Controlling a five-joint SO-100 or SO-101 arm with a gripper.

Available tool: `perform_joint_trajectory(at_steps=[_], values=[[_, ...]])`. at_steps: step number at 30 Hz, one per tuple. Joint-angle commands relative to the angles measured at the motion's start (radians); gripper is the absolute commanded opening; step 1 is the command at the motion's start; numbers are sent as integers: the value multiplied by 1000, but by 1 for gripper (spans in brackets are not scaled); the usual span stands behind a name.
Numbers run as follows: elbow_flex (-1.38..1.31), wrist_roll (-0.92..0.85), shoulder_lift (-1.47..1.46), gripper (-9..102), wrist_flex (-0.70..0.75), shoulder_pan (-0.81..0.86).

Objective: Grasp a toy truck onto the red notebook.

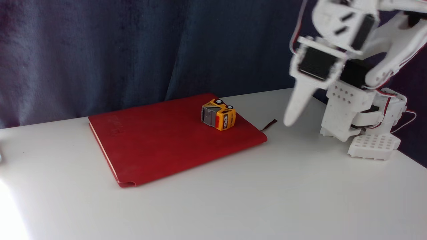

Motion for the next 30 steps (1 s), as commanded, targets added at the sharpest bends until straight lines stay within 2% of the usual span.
perform_joint_trajectory(at_steps=[1, 9, 15, 30], values=[[67, 86, 112, 2, -71, -80], [311, 221, 499, 6, -137, -95], [469, 242, 784, 4, -75, -87], [597, 275, 793, 0, -91, -121]])
